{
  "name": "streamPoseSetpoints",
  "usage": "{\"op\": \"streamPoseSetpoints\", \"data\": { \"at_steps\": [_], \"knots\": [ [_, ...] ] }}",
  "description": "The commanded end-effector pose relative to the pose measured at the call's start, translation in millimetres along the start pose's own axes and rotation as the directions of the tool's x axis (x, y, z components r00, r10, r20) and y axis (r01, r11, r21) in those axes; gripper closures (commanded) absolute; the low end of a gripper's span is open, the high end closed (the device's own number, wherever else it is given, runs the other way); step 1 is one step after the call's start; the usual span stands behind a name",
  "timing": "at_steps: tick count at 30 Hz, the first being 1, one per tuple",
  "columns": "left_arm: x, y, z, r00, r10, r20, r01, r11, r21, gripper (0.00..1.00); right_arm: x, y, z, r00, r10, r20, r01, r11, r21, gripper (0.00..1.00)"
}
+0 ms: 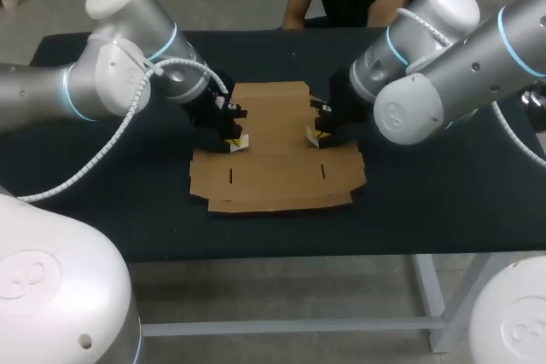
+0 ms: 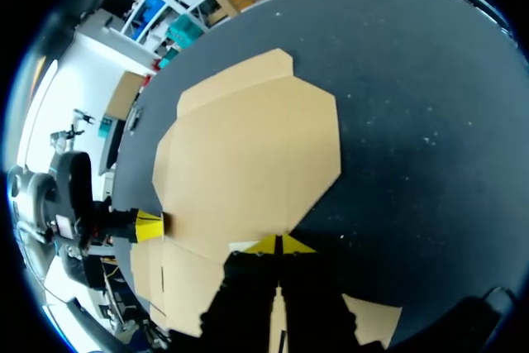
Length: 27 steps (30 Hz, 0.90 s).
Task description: Assemble the packaging by folding the flat box into shape, placing the metal phone stand inside, and closing the box properly
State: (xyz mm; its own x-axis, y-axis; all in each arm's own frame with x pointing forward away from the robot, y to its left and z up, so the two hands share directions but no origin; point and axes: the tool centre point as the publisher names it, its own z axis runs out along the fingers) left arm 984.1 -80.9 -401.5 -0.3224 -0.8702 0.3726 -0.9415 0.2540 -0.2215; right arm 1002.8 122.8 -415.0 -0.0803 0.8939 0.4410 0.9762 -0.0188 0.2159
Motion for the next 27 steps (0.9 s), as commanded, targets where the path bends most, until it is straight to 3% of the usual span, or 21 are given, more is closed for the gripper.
{"op": "streamPoseSetpoints", "data": {
  "at_steps": [1,27],
  "knots": [
    [0.9,-2.6,6,1.0,-0.003,0.004,0.003,1.0,-0.01,1.0,4,0,4,1.0,0.002,0.016,-0.002,1.0,0.0,1.0],
    [2.4,-0.8,20,0.999,-0.034,0.031,0.035,0.999,-0.023,1.0,6,-8,4,1.0,-0.022,-0.019,0.023,0.999,0.037,1.0]
  ]
}}
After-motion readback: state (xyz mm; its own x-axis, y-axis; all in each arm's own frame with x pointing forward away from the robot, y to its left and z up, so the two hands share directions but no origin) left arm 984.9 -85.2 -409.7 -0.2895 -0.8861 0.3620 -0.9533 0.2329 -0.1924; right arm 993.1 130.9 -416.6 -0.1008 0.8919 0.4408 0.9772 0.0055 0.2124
